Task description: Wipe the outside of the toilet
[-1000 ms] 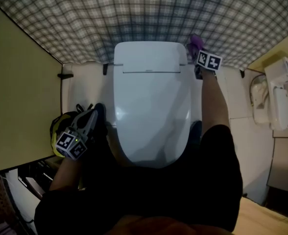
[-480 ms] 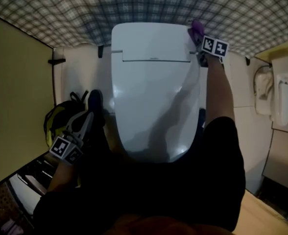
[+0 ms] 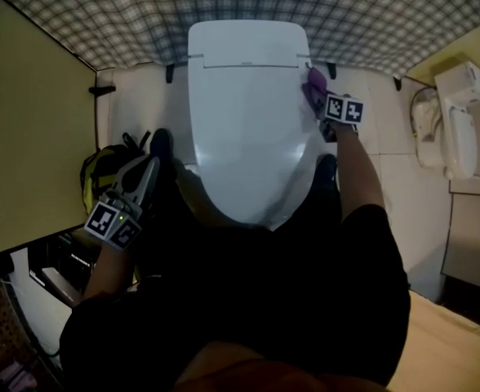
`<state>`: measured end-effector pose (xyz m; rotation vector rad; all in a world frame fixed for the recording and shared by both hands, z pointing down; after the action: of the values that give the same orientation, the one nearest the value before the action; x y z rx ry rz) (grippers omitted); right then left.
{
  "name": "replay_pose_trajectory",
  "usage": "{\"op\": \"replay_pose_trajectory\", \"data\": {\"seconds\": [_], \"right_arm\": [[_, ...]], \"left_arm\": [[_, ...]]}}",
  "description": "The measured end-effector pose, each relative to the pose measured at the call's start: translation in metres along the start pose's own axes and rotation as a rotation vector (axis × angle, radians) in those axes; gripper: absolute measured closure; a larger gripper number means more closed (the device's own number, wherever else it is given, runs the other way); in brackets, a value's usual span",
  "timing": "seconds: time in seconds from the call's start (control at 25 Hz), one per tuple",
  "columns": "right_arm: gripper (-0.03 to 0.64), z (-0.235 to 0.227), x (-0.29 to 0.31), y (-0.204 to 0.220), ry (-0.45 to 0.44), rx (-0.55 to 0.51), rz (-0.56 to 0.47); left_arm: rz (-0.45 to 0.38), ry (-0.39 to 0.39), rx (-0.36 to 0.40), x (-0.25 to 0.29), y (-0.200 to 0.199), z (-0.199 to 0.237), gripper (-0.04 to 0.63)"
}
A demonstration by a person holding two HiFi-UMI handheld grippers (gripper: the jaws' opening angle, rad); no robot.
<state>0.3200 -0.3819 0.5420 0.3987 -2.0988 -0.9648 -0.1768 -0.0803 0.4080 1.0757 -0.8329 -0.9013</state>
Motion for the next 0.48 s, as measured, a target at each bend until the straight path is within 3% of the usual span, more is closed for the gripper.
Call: {"op": "replay_pose_trajectory", "data": {"seconds": [0.28,0.48], "right_arm": [[0.525,0.067,-0.097,0.122,-0.024,0.04,0.046],[0.525,0.115,-0.143,0.187,-0.001,-0.029,0.127]], "left_arm": [[-0.074,0.078,0.06,-0.052,-0.011,-0.057,0.592],[-0.093,0.165,0.077,-0.068,-0.014,-0.092,0.592]]}}
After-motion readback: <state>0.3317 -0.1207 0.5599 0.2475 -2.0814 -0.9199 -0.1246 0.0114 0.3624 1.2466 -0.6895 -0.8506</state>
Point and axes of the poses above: the fingertips, and each gripper's own axes: x forward along the fingers, z to its left, y out of its underside, the point moved 10 cm from there along -x, backward along the fingers, and after that the axes turned 12 degrees about -y, right-handed, at the moved point
